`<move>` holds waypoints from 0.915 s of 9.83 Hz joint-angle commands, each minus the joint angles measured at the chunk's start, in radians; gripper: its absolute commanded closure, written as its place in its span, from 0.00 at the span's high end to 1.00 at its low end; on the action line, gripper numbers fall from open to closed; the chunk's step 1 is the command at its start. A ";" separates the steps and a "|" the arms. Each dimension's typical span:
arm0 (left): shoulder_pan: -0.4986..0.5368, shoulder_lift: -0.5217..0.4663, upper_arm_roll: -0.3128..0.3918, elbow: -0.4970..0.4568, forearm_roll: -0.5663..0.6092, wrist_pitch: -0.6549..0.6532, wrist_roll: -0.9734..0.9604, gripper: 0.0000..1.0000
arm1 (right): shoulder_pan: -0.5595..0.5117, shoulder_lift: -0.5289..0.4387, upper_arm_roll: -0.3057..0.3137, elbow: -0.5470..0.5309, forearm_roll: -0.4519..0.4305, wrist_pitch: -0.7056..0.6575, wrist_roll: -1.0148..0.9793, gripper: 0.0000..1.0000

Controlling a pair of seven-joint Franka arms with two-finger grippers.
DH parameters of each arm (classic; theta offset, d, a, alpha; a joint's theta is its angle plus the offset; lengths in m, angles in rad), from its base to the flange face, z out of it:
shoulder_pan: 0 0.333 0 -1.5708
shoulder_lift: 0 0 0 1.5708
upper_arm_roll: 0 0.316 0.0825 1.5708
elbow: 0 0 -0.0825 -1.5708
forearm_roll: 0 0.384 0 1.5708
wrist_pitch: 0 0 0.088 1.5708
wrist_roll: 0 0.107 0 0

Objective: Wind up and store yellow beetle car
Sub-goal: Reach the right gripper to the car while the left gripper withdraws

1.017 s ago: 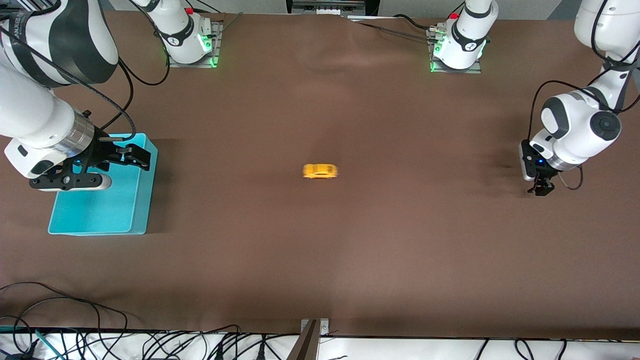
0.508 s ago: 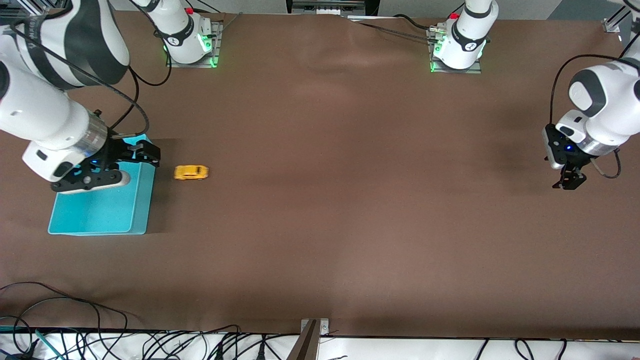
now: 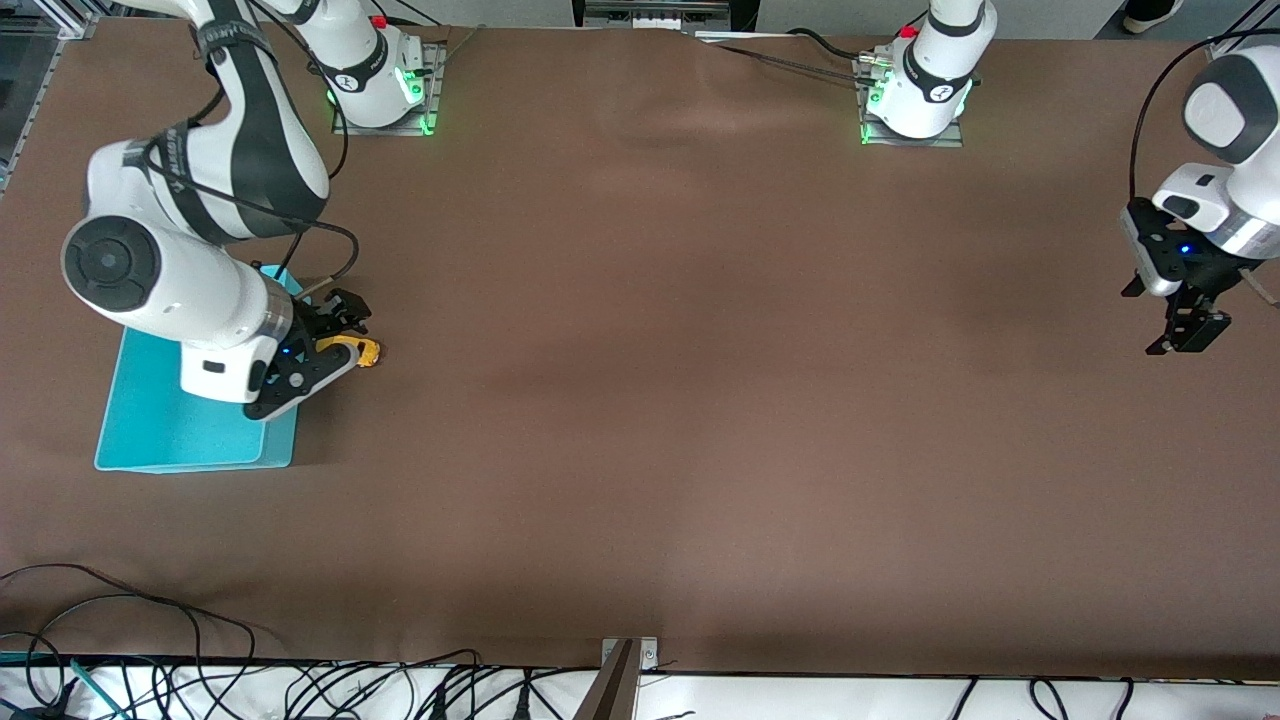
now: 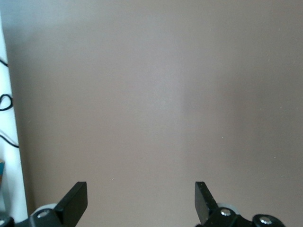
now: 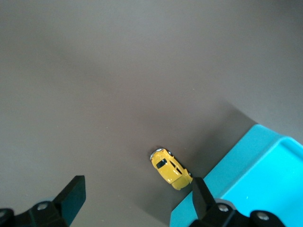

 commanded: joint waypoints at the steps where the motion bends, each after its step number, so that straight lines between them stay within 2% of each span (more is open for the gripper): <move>1: -0.041 0.002 -0.004 0.154 -0.010 -0.196 -0.290 1.00 | -0.007 -0.026 -0.006 -0.130 0.001 0.108 -0.280 1.00; 3: -0.059 0.011 -0.005 0.300 -0.010 -0.392 -0.505 1.00 | -0.019 -0.029 -0.010 -0.265 0.001 0.211 -0.445 1.00; 4: -0.076 0.018 -0.007 0.387 -0.010 -0.519 -0.611 1.00 | -0.021 -0.044 -0.026 -0.364 0.001 0.337 -0.530 1.00; 5: -0.076 0.019 -0.010 0.455 -0.010 -0.618 -0.697 1.00 | -0.021 -0.043 -0.047 -0.415 0.001 0.420 -0.613 1.00; 7: -0.076 0.019 -0.019 0.572 -0.010 -0.779 -0.854 1.00 | -0.021 -0.035 -0.088 -0.462 0.007 0.461 -0.680 1.00; 9: -0.078 0.020 -0.047 0.655 -0.010 -0.876 -0.948 1.00 | -0.025 -0.038 -0.108 -0.541 0.007 0.554 -0.701 1.00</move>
